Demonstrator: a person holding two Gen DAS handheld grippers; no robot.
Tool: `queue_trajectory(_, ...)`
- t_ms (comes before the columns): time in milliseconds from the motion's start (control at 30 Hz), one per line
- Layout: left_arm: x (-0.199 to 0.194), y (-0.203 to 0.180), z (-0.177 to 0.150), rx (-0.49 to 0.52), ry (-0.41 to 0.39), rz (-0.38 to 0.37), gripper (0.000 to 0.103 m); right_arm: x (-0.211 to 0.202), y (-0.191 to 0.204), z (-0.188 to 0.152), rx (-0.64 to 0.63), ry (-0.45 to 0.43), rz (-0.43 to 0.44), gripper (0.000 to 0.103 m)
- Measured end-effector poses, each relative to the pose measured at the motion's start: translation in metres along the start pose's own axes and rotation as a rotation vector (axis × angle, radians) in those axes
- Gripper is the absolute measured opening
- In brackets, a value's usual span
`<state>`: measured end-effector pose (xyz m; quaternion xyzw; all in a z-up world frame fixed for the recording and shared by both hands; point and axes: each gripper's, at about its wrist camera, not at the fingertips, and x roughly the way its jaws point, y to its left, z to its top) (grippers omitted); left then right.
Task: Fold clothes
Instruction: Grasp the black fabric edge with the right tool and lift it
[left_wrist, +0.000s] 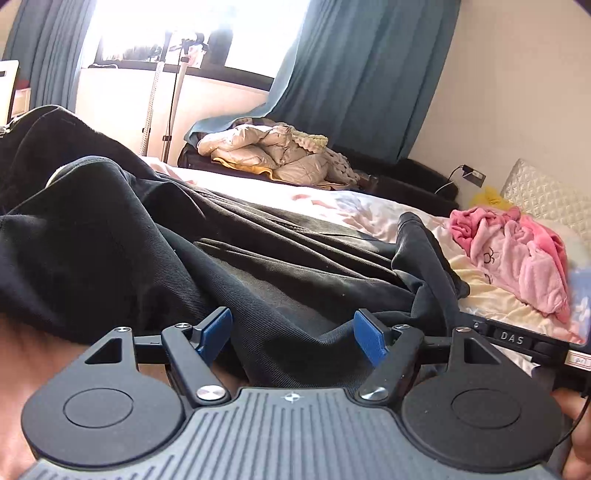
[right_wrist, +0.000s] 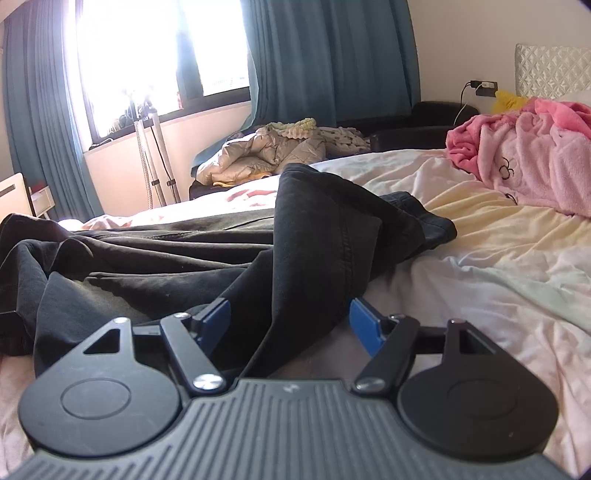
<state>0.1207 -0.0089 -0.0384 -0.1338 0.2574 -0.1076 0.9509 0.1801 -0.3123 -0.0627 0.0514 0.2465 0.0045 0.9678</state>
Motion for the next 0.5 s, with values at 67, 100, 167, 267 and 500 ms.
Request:
queue_trajectory(67, 0.003, 0.011, 0.001, -0.067, -0.007, -0.064, 0.076, 0.008, 0.01, 0.003, -0.047, 0.016, -0.008, 0.072)
queue_trajectory(100, 0.004, 0.015, 0.001, -0.089, -0.013, -0.074, 0.076, 0.012, 0.015, 0.005, -0.072, 0.022, -0.013, 0.072)
queue_trajectory(167, 0.008, 0.022, 0.0, -0.104, -0.024, -0.077, 0.076, 0.036, 0.032, 0.027, -0.154, 0.002, -0.04, 0.073)
queue_trajectory(267, 0.016, 0.028, -0.001, -0.114, -0.028, -0.072, 0.076, 0.088, 0.049, 0.055, -0.212, 0.031, -0.094, 0.071)
queue_trajectory(500, 0.03, 0.041, -0.001, -0.164, -0.015, -0.092, 0.076, 0.174, 0.025, 0.083, -0.213, 0.155, -0.254, 0.011)
